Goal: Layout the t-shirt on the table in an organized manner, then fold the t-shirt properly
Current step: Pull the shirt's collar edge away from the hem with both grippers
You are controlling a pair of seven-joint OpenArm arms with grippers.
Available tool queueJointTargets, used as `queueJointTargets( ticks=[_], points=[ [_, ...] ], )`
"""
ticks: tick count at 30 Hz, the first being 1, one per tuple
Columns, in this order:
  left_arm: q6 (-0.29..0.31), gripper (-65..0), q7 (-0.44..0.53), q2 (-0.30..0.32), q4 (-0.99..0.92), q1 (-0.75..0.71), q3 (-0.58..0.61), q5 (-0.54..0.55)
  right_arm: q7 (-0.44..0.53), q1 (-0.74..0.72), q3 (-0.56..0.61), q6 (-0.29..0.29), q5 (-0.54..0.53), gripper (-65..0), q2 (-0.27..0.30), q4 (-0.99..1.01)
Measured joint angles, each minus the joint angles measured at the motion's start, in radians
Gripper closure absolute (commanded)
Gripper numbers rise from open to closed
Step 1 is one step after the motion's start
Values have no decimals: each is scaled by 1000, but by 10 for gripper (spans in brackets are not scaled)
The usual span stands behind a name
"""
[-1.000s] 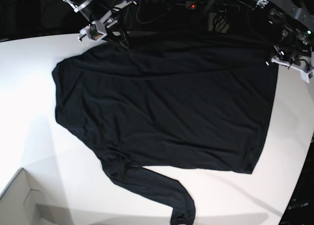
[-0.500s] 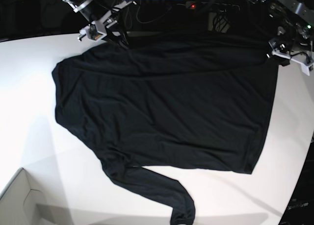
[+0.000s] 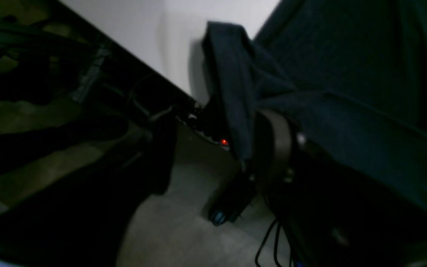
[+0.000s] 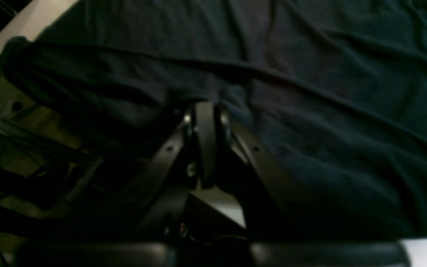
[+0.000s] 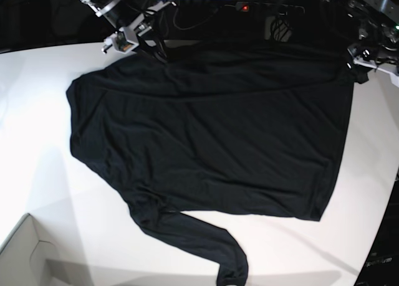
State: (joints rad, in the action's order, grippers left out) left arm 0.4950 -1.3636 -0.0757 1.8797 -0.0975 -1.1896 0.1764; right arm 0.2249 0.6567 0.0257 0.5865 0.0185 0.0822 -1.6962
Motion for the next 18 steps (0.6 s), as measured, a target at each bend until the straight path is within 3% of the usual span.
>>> queueJointTargets(
  ticks=[3,5,10,15,18],
  points=[
    [0,-548,3,0,0,1,3,1,0,0,-2,0,0,0,0,0],
    [0,-590,3,0,0,0,6,1,0,-2,0,0,0,0,0,0],
    [0,-600,19,3,-80,6,6,0,0,-5,0,0,0,0,0,0],
    [3,-600,153,-1,-179,0,6,-1,0,-6,0,0,0,0,0,0],
    [3,-600,165,-2,-223,0,6,0,0,-6,0,0,0,0,0,0]
  ],
)
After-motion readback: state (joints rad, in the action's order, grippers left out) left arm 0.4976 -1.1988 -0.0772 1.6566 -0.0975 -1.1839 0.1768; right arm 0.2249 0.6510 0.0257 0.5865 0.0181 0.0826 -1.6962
